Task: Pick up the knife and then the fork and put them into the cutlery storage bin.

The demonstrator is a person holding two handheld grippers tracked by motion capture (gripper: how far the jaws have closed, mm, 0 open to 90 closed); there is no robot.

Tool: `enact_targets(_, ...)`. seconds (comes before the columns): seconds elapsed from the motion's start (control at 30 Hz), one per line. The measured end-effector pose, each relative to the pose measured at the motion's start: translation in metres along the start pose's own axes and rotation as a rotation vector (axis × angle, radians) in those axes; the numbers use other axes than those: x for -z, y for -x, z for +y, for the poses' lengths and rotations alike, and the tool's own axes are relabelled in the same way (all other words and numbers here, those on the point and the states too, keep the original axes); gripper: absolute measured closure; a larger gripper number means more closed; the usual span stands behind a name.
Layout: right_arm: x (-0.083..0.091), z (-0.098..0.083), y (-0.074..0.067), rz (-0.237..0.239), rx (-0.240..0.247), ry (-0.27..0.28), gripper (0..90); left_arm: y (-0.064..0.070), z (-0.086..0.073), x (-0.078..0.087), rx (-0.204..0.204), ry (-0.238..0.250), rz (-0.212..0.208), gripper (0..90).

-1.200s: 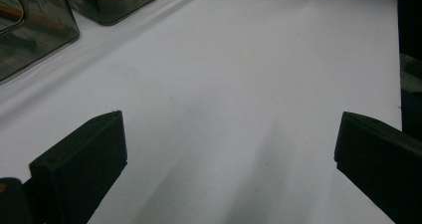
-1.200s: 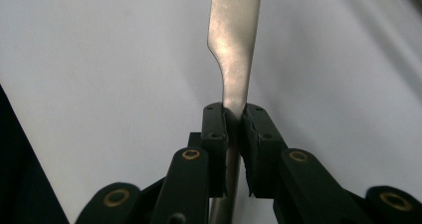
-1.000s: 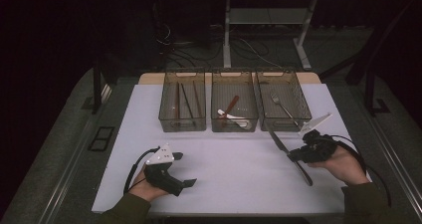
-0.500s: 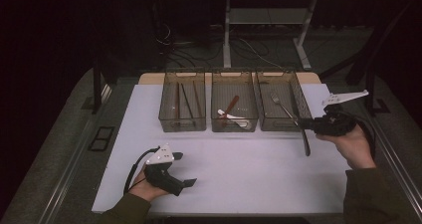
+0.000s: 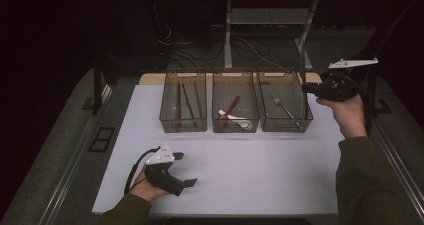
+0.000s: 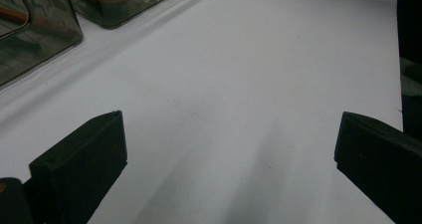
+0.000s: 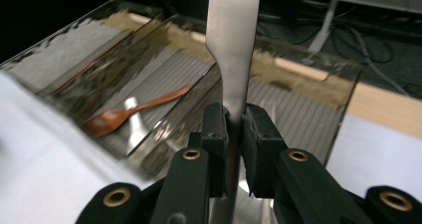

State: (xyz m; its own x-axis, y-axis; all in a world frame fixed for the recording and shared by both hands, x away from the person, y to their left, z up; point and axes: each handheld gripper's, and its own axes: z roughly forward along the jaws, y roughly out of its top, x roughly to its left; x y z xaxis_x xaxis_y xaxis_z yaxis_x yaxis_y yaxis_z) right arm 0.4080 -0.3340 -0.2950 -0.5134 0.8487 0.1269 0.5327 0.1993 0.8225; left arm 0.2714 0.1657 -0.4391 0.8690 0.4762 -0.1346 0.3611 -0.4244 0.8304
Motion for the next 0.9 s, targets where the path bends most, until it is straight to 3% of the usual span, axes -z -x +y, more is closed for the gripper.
enact_targets(0.17, -0.017, 0.011, 0.006, -0.058, -0.006, 0.009, 81.0, 0.0, 0.001, 0.0, -0.002, 0.004, -0.002, 0.0)
enact_targets(0.2, -0.022, 0.012, 0.008, -0.051, -0.012, -0.004, 81.0, 0.0, 0.001, 0.0, -0.006, 0.003, -0.002, 0.0)
enact_targets(0.5, -0.072, -0.012, 0.023, -0.122, 0.0, -0.204, 80.9, -0.001, 0.001, 0.001, -0.007, 0.004, -0.006, 0.0)
enact_targets(0.77, -0.089, -0.037, 0.028, -0.095, -0.021, -0.283, 80.5, -0.002, 0.001, 0.0, -0.005, -0.002, -0.005, 0.0)
enact_targets(0.83, -0.091, -0.039, 0.027, -0.085, -0.005, -0.284, 80.1, -0.001, 0.001, 0.0, -0.006, 0.002, -0.005, 0.0)
enact_targets(0.9, -0.091, -0.04, 0.025, -0.1, 0.013, -0.276, 72.8, -0.001, 0.001, 0.0, -0.008, 0.0, -0.005, 0.0)
